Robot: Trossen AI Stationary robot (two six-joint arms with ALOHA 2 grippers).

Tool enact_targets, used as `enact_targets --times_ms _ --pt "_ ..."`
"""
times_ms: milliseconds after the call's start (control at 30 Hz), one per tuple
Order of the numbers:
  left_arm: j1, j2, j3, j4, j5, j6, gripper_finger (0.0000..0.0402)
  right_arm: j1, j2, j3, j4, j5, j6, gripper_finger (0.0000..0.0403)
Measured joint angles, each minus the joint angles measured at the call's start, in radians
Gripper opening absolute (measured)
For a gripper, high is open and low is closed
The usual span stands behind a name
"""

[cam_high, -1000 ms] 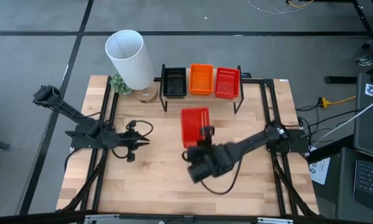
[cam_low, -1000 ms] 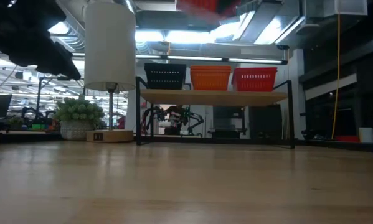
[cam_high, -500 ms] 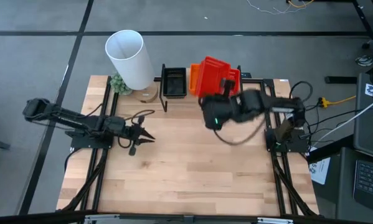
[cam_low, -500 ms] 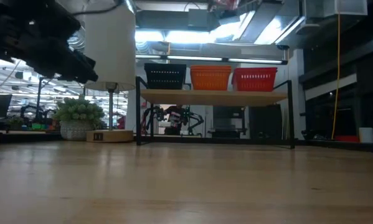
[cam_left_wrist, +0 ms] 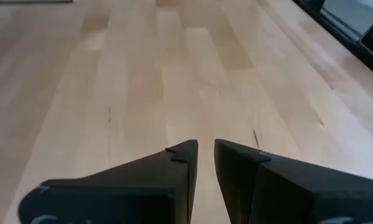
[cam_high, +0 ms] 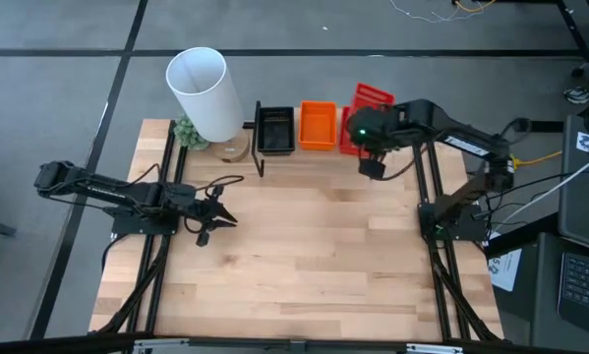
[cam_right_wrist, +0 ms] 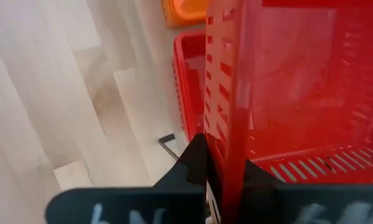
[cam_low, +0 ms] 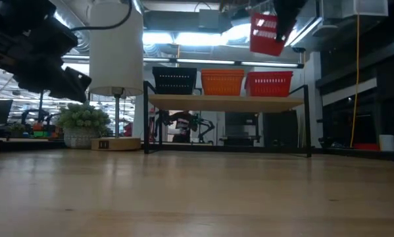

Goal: Stack baskets on shelf by color
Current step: Stack the red bin on top of the stacked red bins on the shelf

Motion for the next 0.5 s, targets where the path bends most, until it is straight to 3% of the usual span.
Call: enact_targets --times_ms 233,500 --pt "0.0 -0.202 0.0 -0.157 -0.006 -0.03 0.0047 -0.039 -0.127 -0.232 0.165 -0.062 -0.085 0.0" --pt "0.0 -0.378 0.0 -0.194 -0.048 -0.011 0.0046 -0.129 -0.127 -0.304 0.253 -0.124 -0.159 0.0"
